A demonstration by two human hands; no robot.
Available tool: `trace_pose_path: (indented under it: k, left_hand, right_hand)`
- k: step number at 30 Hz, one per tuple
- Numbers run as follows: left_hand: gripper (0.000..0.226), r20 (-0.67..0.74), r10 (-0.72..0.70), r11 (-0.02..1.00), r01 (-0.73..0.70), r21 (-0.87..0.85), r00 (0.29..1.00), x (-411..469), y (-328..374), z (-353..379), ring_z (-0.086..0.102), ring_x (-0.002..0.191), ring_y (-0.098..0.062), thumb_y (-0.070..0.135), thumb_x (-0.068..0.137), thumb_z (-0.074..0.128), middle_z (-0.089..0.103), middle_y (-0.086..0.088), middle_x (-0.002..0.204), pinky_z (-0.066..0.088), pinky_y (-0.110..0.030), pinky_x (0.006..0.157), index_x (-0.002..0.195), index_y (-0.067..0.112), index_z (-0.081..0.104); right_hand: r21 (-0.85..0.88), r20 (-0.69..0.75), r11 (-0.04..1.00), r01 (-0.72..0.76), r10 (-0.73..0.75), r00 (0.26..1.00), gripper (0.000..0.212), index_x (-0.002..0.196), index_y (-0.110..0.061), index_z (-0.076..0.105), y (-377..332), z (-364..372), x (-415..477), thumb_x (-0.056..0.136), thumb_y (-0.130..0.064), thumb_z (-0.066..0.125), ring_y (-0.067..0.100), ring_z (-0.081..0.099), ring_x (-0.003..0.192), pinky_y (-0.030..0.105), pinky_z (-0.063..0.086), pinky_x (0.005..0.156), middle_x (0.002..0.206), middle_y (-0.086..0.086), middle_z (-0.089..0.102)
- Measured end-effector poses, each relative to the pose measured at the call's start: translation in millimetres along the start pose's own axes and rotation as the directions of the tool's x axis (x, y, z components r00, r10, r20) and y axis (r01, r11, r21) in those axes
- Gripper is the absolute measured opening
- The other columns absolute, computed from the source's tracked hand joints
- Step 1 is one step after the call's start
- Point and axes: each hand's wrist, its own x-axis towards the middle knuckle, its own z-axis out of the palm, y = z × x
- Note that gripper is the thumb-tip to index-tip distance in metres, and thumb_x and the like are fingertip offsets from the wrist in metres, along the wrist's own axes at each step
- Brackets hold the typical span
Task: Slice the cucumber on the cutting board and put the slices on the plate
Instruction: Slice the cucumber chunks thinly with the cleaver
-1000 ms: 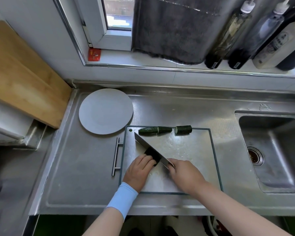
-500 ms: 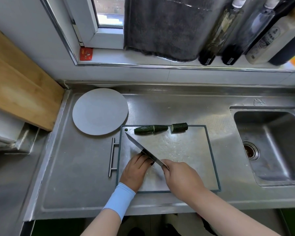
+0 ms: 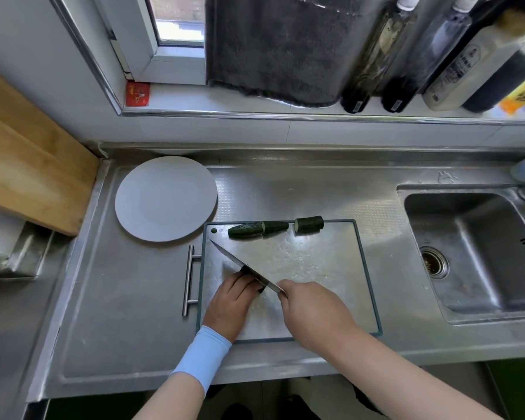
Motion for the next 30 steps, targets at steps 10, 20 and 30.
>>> trace_pose_path:
  k: [10,20,30]
  left_hand:
    - [0.017,0.013,-0.015,1.000,0.016,-0.014,1.000,-0.7,0.2,-1.2,0.058,0.107,-0.027,0.007,0.088,0.065,0.066,-0.010,0.109,0.050,-0.036,0.092,0.105,0.007,0.069]
    - [0.017,0.013,-0.016,1.000,0.016,-0.011,1.000,-0.8,-2.1,0.5,0.059,0.105,-0.027,0.002,0.084,0.072,0.067,-0.009,0.107,0.051,-0.036,0.088,0.100,0.006,0.070]
    - [0.020,0.019,-0.007,1.000,0.008,-0.017,1.000,-0.8,-2.6,0.4,0.059,0.103,-0.028,0.001,0.083,0.073,0.067,-0.010,0.108,0.051,-0.037,0.088,0.102,0.005,0.070]
  right_hand:
    - [-0.023,0.049,0.998,-0.056,0.058,0.997,0.020,0.094,-0.025,0.054,-5.8,-7.7,8.8,0.102,-0.018,0.037,0.016,0.044,0.053,0.030,0.029,0.046,0.069,-0.002,0.053]
    - [-0.023,0.093,0.997,-0.072,0.074,0.993,0.019,0.094,-0.022,0.056,-9.7,-11.0,15.8,0.100,-0.016,0.038,0.016,0.045,0.056,0.031,0.031,0.047,0.072,-0.001,0.053]
    - [-0.031,0.130,0.995,-0.092,0.095,0.987,0.018,0.092,-0.021,0.053,-10.7,-10.5,20.8,0.101,-0.017,0.038,0.016,0.045,0.059,0.031,0.030,0.048,0.073,-0.001,0.051]
